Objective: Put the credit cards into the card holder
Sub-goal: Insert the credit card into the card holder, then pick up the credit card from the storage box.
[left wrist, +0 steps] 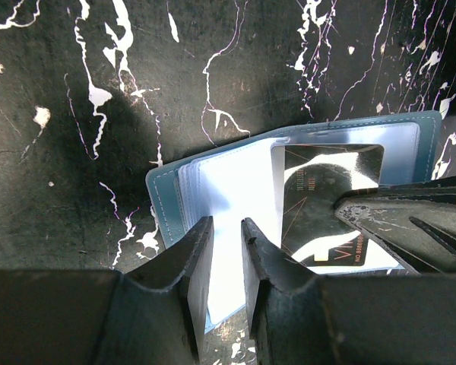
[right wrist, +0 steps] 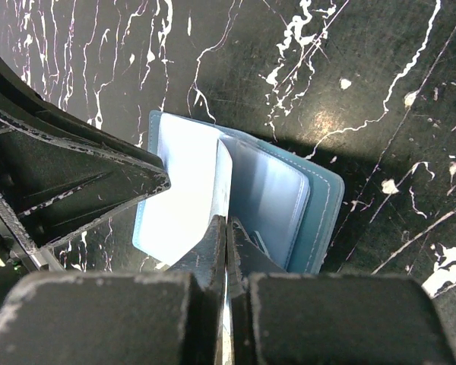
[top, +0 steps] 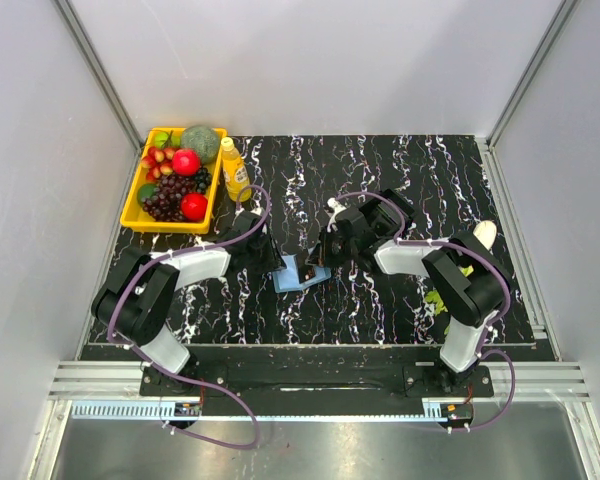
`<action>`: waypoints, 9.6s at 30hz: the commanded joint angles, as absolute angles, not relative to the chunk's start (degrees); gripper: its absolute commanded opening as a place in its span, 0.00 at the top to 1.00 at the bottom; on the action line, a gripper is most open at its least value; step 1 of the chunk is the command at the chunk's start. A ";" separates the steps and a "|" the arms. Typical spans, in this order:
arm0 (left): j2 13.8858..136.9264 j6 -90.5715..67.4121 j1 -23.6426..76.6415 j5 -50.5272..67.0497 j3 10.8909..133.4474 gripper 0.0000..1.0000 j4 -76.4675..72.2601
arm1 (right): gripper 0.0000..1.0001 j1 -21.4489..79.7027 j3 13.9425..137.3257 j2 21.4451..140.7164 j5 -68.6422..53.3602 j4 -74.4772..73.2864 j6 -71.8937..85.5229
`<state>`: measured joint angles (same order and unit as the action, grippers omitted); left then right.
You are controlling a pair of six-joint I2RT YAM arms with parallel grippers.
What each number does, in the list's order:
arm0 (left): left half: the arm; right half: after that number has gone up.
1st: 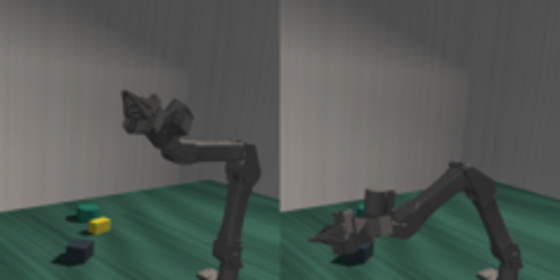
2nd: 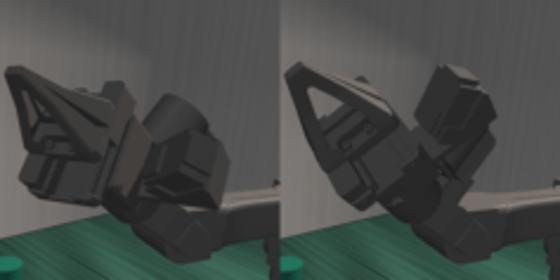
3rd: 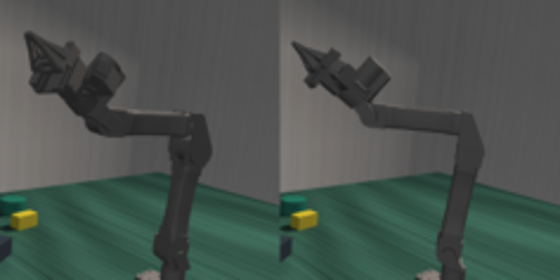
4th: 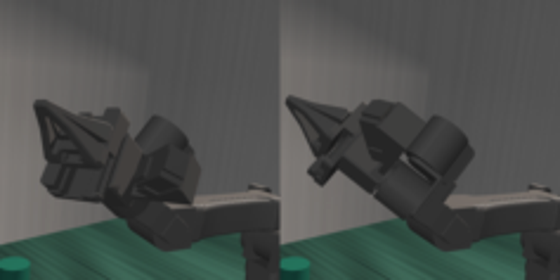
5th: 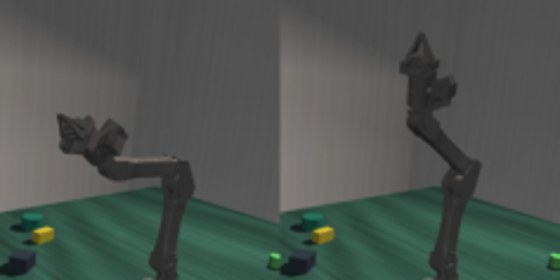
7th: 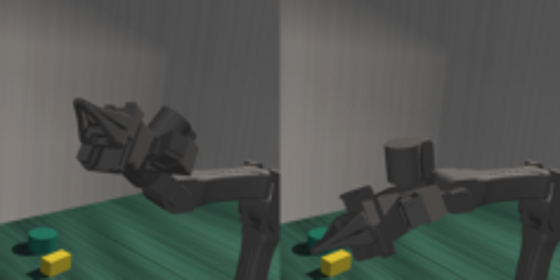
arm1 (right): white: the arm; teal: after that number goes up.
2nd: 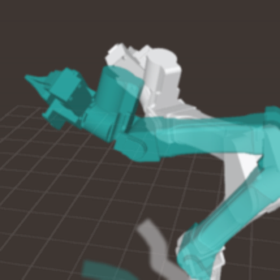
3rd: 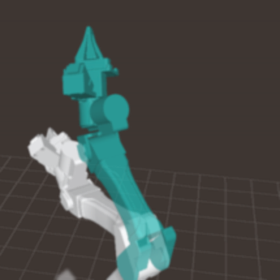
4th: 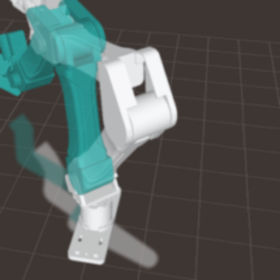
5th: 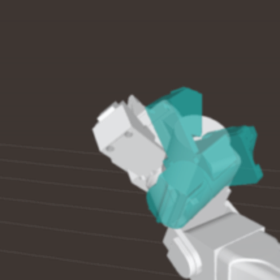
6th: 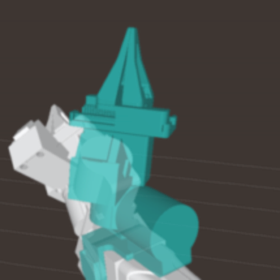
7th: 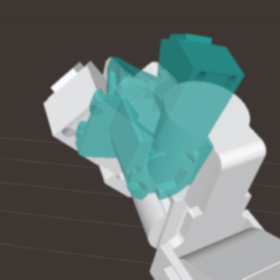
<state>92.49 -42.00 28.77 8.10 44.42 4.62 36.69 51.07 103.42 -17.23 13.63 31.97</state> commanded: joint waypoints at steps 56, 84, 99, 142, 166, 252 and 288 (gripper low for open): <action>93.07 -43.42 28.39 3.96 38.76 0.54 7.91 | 0.73 41.40 49.66 104.60 -11.33 7.91 38.41; 93.60 -43.42 28.39 5.19 38.67 0.58 7.12 | 0.92 42.98 55.28 107.04 -14.33 3.52 38.23; 92.03 -43.07 28.21 2.73 39.03 0.58 9.49 | 0.72 43.59 55.64 106.01 -11.96 0.97 37.44; 92.46 -44.03 28.30 6.77 37.53 0.62 4.92 | 0.82 43.68 56.51 107.67 -17.59 7.13 36.83; 91.50 -40.34 28.30 5.01 42.36 0.91 10.02 | 0.61 39.47 60.99 89.04 5.45 -11.33 28.22; 93.43 -37.88 27.69 9.58 44.39 0.90 9.05 | 1.00 21.80 81.30 109.69 22.42 -24.08 -8.87; 94.75 -37.71 27.60 10.46 45.35 0.91 9.67 | 1.00 22.06 83.93 112.94 12.92 -29.09 -4.66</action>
<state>92.12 -38.57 27.24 8.99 44.97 8.99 21.85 82.50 111.39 13.80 -27.94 -5.74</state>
